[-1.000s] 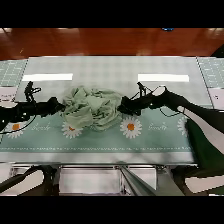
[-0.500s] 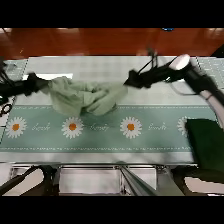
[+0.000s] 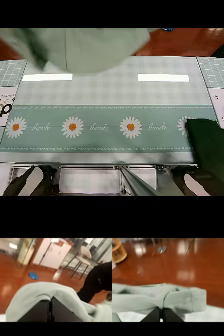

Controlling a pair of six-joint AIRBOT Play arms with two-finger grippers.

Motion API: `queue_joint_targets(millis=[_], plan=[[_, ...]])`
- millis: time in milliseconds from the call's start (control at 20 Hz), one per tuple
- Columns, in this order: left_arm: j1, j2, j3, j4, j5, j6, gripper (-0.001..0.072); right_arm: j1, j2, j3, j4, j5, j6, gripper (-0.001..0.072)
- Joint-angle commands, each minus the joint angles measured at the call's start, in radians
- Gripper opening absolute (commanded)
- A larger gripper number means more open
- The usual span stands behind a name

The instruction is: Fold the shirts.

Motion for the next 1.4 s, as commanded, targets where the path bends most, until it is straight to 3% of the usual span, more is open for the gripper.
queue_joint_targets(millis=[0, 150, 400, 650, 850, 950, 1100, 1350], plan=[[0.027, 0.118, 0.063, -0.006, -0.033, -0.002, 0.0016, -0.021, 0.19, 0.036, -0.156, 0.016, 0.022, 0.0021], [-0.022, 0.179, 0.063, 0.062, -0.14, -0.003, 0.0016, -0.021, 0.288, 0.036, -0.261, 0.094, 0.062, 0.0022], [-0.274, 0.284, 0.063, 0.437, -0.145, -0.083, 0.0016, -0.021, 0.359, 0.036, -0.326, 0.335, 0.11, 0.0022], [-0.483, 0.362, 0.029, 0.894, -0.151, -0.282, 0.0016, -0.021, 0.418, -0.061, -0.366, 0.529, 0.175, 0.0022], [-0.483, 0.348, -0.215, 0.906, -0.158, -0.357, 0.0016, -0.021, 0.48, -0.359, -0.362, 0.549, 0.209, 0.0022], [-0.483, 0.301, -0.389, 0.893, -0.107, -0.373, 0.0016, -0.021, 0.484, -0.564, -0.37, 0.478, 0.193, 0.0021], [-0.483, 0.13, -0.54, 0.806, 0.036, -0.372, 0.0016, -0.024, 0.4, -0.815, -0.366, 0.229, 0.164, 0.0021], [-0.483, -0.362, -0.46, 0.562, 0.155, -0.254, 0.0016, -0.024, -0.016, -0.88, -0.325, -0.134, 0.131, 0.0021]])
